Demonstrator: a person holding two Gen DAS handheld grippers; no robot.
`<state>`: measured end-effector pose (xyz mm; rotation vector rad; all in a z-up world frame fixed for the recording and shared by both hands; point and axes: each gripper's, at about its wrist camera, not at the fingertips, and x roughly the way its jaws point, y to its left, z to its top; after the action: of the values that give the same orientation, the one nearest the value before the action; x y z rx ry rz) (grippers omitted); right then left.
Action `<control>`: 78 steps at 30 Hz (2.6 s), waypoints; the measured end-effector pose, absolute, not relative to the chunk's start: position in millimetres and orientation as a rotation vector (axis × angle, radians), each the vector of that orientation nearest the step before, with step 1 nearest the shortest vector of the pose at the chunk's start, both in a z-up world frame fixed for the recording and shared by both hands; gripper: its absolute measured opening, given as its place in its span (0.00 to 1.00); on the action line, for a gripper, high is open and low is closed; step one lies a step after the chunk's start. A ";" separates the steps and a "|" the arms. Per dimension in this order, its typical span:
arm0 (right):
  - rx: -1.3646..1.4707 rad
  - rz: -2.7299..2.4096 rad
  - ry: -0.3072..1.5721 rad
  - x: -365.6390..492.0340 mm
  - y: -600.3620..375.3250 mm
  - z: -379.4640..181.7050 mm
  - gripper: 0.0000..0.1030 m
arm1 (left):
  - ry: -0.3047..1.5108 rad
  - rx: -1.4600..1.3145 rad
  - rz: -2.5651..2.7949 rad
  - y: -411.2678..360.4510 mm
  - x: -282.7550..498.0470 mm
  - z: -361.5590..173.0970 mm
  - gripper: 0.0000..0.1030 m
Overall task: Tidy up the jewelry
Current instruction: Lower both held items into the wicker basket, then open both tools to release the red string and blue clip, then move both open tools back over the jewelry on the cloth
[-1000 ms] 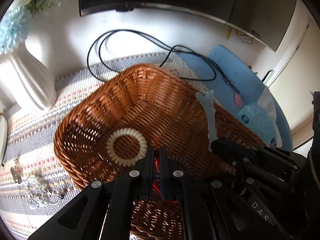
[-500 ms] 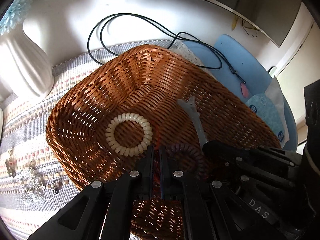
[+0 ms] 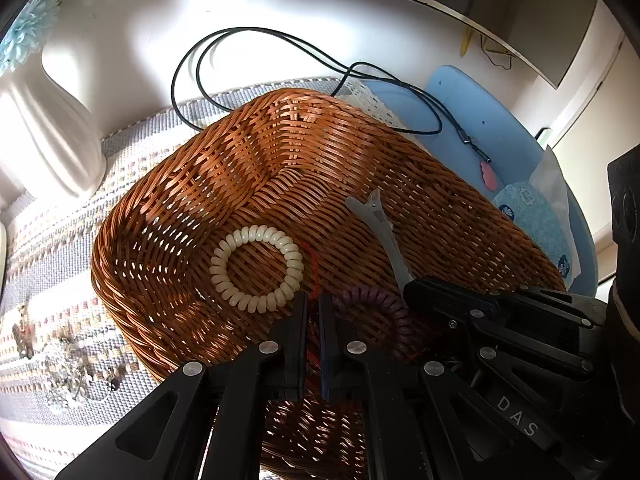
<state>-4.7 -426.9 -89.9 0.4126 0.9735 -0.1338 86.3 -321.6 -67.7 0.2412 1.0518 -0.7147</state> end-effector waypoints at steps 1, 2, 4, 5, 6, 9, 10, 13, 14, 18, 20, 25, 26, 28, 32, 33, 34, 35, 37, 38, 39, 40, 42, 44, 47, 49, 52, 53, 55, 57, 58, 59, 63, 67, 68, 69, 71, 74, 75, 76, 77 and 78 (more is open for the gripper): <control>0.413 -0.135 0.974 -4.8 -426.9 -89.8 0.04 | 1.050 0.242 -0.712 -321.9 86.4 -67.9 0.04; 0.414 -0.136 0.974 -4.5 -426.6 -89.4 0.04 | 1.049 0.244 -0.711 -322.1 85.6 -67.8 0.04; 0.412 -0.135 0.974 -4.4 -426.8 -89.4 0.04 | 1.046 0.249 -0.710 -322.4 85.2 -67.9 0.04; 0.412 -0.136 0.974 -4.2 -426.8 -89.3 0.04 | 1.045 0.250 -0.711 -321.7 84.5 -67.8 0.04; 0.414 -0.136 0.973 -4.6 -426.9 -89.4 0.04 | 1.045 0.250 -0.712 -321.3 84.4 -67.7 0.04; 0.413 -0.136 0.972 -4.8 -426.4 -89.3 0.04 | 1.045 0.250 -0.711 -321.6 84.8 -67.6 0.04; 0.413 -0.136 0.973 -4.6 -426.8 -89.2 0.04 | 1.046 0.250 -0.712 -321.5 84.9 -67.5 0.04; 0.415 -0.136 0.972 -4.8 -426.6 -89.1 0.04 | 1.042 0.251 -0.711 -321.7 83.6 -67.2 0.04; 0.415 -0.137 0.972 -5.2 -426.3 -89.2 0.04 | 1.042 0.252 -0.711 -321.6 83.1 -67.1 0.04; 0.416 -0.137 0.971 -4.1 -427.4 -88.4 0.04 | 1.041 0.253 -0.714 -321.7 82.8 -66.9 0.04; 0.415 -0.136 0.971 -4.6 -427.0 -88.7 0.04 | 1.040 0.255 -0.715 -321.7 82.2 -66.8 0.04; 0.418 -0.145 0.971 -5.0 -428.6 -89.1 0.04 | 1.039 0.254 -0.720 -321.9 81.9 -66.4 0.04; 0.419 -0.146 0.972 -5.0 -429.2 -89.2 0.04 | 1.039 0.254 -0.720 -321.7 82.3 -66.5 0.04; 0.421 -0.151 0.978 -6.3 -429.8 -90.8 0.04 | 1.040 0.253 -0.722 -321.7 82.2 -66.4 0.04; 0.423 -0.154 0.983 -6.8 -430.1 -92.3 0.04 | 1.038 0.246 -0.728 -321.1 81.6 -65.3 0.05; 0.419 -0.155 0.984 -6.7 -430.1 -92.4 0.04 | 1.038 0.246 -0.727 -320.6 81.4 -65.3 0.05; 0.417 -0.157 0.984 -6.8 -429.3 -92.5 0.04 | 1.037 0.245 -0.726 -320.6 81.0 -65.2 0.05; 0.415 -0.159 0.984 -6.9 -428.7 -92.5 0.04 | 1.037 0.246 -0.727 -319.2 81.2 -64.6 0.05; 0.414 -0.159 0.985 -6.9 -428.2 -93.0 0.04 | 1.037 0.243 -0.727 -317.6 80.9 -64.1 0.05; 0.415 -0.157 0.982 -7.6 -427.6 -92.9 0.04 | 1.037 0.239 -0.730 -316.2 80.8 -63.7 0.05; 0.416 -0.156 0.977 -8.3 -427.3 -92.4 0.04 | 1.038 0.234 -0.733 -315.7 80.9 -63.5 0.05; 0.418 -0.156 0.968 -9.2 -427.8 -91.4 0.04 | 1.039 0.227 -0.735 -314.4 81.0 -63.3 0.05; 0.423 -0.157 0.949 -11.9 -427.5 -89.6 0.04 | 1.048 0.214 -0.732 -310.6 81.7 -64.5 0.05; 0.432 -0.157 0.935 -13.6 -426.7 -87.9 0.05 | 1.046 0.208 -0.724 -306.9 82.0 -64.8 0.05; 0.429 -0.147 0.902 -16.9 -423.7 -81.5 0.08 | 1.029 0.150 -0.740 -298.3 83.0 -58.0 0.06; 0.414 -0.138 0.875 -18.7 -421.8 -75.6 0.20 | 1.011 0.090 -0.767 -290.3 84.2 -50.4 0.14; 0.393 -0.148 0.846 -20.6 -418.1 -68.1 0.42 | 0.965 0.036 -0.779 -279.0 85.1 -38.5 0.41; 0.391 -0.151 0.841 -21.4 -417.4 -66.6 0.45 | 0.952 0.028 -0.786 -276.0 85.1 -35.3 0.49; 0.398 -0.155 0.829 -23.1 -418.1 -63.6 0.56 | 0.938 0.001 -0.806 -268.3 85.4 -30.5 0.56; 0.405 -0.153 0.815 -25.7 -417.8 -60.5 0.58 | 0.930 -0.010 -0.809 -263.4 85.3 -27.5 0.57; 0.405 -0.154 0.812 -27.3 -416.9 -59.3 0.58 | 0.927 -0.011 -0.808 -260.9 85.9 -25.8 0.57; 0.405 -0.159 0.808 -27.9 -416.2 -57.7 0.58 | 0.923 -0.013 -0.802 -257.5 86.1 -24.5 0.57; 0.384 -0.157 0.788 -31.4 -410.7 -48.9 0.58 | 0.908 -0.025 -0.750 -241.1 92.9 -22.2 0.57; 0.352 -0.140 0.771 -29.2 -398.0 -40.2 0.59 | 0.902 -0.035 -0.681 -214.0 101.5 -26.4 0.57; 0.344 -0.131 0.769 -27.8 -393.6 -38.5 0.59 | 0.902 -0.036 -0.661 -205.5 103.9 -27.9 0.57; 0.337 -0.123 0.767 -26.0 -389.3 -36.9 0.59 | 0.904 -0.040 -0.639 -196.1 106.4 -29.6 0.57; 0.320 -0.102 0.764 -22.5 -379.1 -33.7 0.59 | 0.907 -0.057 -0.598 -178.6 109.7 -32.1 0.57; 0.295 -0.057 0.759 -15.9 -360.9 -29.6 0.59 | 0.910 -0.086 -0.520 -147.7 117.5 -37.2 0.57; 0.285 -0.041 0.759 -13.3 -354.5 -28.3 0.59 | 0.911 -0.097 -0.492 -136.1 120.7 -40.2 0.57; 0.275 -0.027 0.759 -11.2 -348.9 -27.6 0.59 | 0.912 -0.112 -0.457 -122.6 124.3 -42.6 0.57; 0.262 -0.008 0.758 -7.8 -341.1 -26.2 0.59 | 0.912 -0.121 -0.433 -113.1 126.8 -45.6 0.57; 0.252 0.012 0.758 -5.1 -333.7 -25.0 0.59 | 0.912 -0.129 -0.409 -103.7 129.3 -47.2 0.57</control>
<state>-5.1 -333.7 -25.0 0.2516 0.7584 0.0122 129.3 -103.7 -47.2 -0.1287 0.9120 -0.4090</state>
